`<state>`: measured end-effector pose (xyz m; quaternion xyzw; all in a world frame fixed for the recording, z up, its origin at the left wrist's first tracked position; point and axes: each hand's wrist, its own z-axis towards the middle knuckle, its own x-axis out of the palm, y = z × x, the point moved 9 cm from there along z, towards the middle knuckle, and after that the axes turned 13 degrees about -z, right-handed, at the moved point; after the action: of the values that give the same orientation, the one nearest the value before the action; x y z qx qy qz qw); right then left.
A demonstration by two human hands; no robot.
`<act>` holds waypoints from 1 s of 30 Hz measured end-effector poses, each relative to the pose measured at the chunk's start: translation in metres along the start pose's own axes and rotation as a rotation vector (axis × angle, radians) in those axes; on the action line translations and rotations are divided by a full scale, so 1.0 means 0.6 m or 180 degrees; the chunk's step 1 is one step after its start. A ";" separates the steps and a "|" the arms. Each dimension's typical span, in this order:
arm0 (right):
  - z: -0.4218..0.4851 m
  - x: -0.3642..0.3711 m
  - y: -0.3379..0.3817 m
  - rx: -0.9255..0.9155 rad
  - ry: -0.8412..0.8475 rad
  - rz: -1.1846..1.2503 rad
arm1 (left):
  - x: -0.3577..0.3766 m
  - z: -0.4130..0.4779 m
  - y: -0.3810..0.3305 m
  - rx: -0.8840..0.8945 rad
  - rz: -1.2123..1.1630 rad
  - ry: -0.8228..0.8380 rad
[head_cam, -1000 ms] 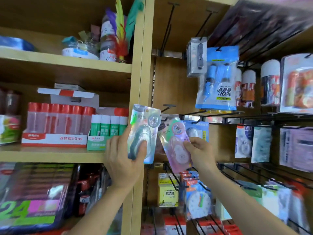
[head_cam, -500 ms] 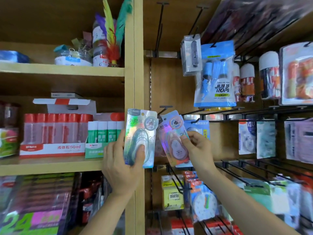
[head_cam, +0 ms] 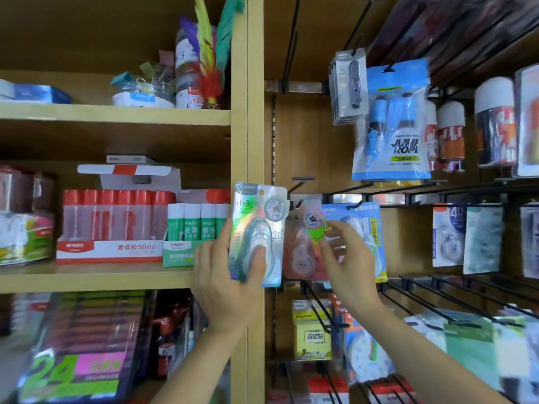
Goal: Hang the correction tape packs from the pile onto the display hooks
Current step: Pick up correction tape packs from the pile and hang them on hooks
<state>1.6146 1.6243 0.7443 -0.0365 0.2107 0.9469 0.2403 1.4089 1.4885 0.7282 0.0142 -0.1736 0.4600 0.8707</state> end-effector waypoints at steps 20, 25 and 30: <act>0.034 0.140 0.003 -0.2034 0.0956 -0.3173 | -0.006 -0.003 -0.006 0.0078 -0.0167 -0.0137; 0.046 0.156 0.001 -0.1938 0.1165 -0.3122 | -0.005 -0.004 -0.004 0.0020 -0.0213 -0.0123; 0.046 0.107 0.018 -0.1161 0.1365 -0.1359 | -0.008 -0.005 0.001 -0.0052 -0.0258 -0.0146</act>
<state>1.5537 1.6553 0.7627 -0.3200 0.0714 0.8681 0.3727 1.4068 1.4859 0.7236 0.0247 -0.1965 0.4224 0.8845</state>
